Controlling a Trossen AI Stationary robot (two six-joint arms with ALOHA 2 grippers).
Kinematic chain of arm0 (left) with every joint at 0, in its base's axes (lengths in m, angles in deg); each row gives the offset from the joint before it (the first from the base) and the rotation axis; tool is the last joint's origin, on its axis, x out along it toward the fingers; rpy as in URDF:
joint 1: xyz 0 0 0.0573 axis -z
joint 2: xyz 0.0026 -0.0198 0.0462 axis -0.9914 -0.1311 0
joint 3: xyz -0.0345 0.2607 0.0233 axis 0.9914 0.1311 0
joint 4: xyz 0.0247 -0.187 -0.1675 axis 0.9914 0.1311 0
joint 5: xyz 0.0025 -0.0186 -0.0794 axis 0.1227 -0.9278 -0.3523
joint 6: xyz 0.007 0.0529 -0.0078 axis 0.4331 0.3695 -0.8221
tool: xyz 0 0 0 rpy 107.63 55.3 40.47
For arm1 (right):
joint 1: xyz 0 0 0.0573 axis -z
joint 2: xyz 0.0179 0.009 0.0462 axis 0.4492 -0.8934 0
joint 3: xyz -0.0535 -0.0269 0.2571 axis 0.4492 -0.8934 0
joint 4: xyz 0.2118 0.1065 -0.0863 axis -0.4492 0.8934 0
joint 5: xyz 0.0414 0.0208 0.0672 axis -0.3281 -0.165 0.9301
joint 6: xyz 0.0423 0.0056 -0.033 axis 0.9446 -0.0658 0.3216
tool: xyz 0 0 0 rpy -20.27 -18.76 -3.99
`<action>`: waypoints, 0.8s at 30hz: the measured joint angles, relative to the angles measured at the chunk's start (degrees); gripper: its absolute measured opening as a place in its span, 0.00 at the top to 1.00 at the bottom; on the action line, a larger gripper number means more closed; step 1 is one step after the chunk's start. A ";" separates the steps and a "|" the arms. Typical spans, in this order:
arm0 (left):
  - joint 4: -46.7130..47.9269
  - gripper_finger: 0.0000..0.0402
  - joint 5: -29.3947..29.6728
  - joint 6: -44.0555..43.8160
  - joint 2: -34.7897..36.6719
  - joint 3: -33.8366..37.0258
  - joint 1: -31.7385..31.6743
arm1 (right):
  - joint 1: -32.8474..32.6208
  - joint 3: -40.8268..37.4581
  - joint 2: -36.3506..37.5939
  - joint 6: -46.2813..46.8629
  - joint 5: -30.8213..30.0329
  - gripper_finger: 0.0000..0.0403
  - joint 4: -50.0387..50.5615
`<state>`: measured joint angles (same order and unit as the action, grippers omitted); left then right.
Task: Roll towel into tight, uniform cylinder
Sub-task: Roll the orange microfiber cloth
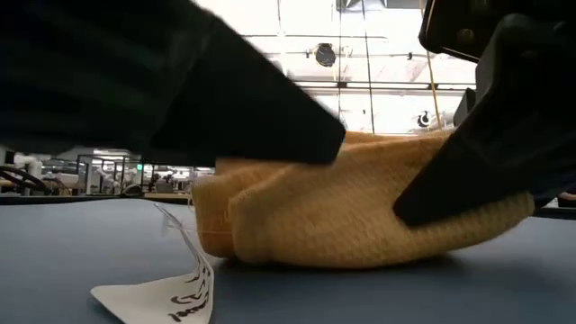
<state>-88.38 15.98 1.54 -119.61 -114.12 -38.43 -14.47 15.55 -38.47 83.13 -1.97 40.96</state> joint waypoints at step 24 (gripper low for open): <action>0.87 0.96 -5.45 -3.99 -0.11 -0.03 -1.70 | 0.22 0.00 0.00 -3.73 0.85 0.97 -1.58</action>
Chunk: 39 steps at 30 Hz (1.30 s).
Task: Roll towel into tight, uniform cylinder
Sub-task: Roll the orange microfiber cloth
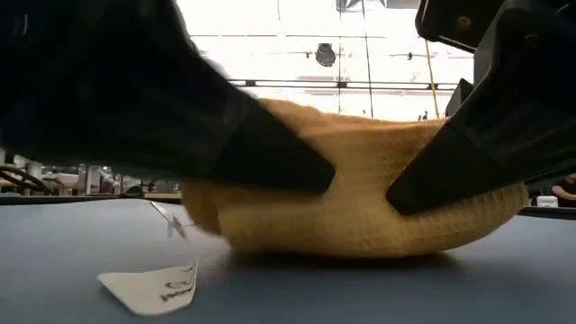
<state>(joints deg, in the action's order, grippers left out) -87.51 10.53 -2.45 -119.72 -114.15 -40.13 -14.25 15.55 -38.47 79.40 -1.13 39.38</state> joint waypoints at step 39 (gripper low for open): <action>-10.94 0.97 -23.52 -24.34 3.99 9.20 -9.24 | -10.24 0.04 1.79 -42.10 -12.08 0.47 -0.64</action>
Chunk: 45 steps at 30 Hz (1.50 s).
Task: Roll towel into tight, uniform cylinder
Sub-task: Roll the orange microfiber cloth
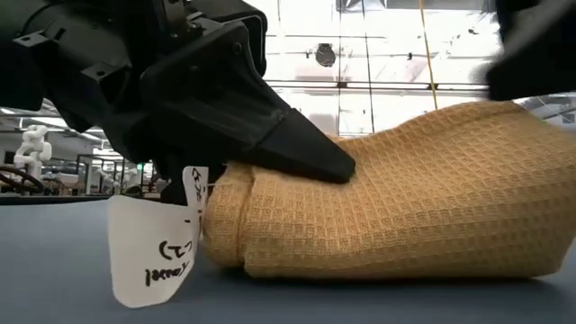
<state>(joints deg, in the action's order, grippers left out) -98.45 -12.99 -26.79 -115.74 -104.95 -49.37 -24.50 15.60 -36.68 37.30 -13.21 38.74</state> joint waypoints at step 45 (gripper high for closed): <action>-4.64 0.98 -2.60 12.08 -0.24 0.00 -0.61 | 3.54 0.07 2.81 23.26 4.60 0.44 6.96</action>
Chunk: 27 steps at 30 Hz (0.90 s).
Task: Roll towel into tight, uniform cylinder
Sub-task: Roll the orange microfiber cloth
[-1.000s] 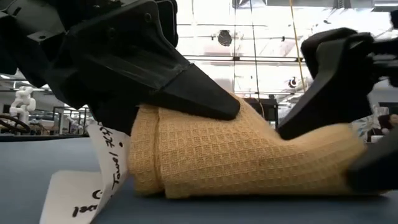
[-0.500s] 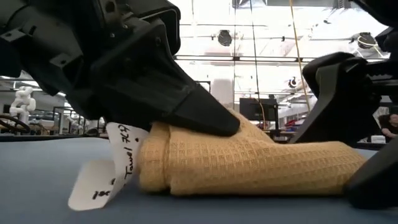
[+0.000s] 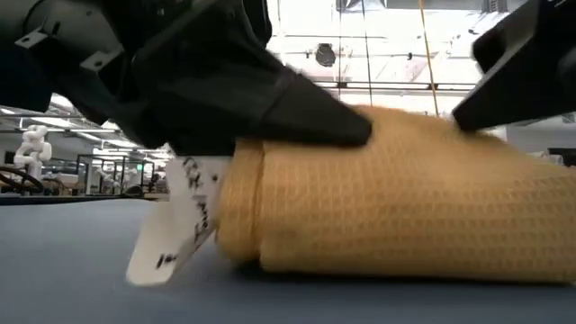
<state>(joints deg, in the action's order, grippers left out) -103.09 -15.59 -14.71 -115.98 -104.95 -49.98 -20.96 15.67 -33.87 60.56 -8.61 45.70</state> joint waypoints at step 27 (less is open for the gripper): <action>-1.14 0.95 -0.90 19.33 0.00 -0.09 2.06 | -1.47 -0.09 -5.20 8.03 -8.57 0.48 -9.49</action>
<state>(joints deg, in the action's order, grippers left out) -104.23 -16.49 4.61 -115.98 -105.04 -47.92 -22.43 15.58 -39.06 68.59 -17.18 36.21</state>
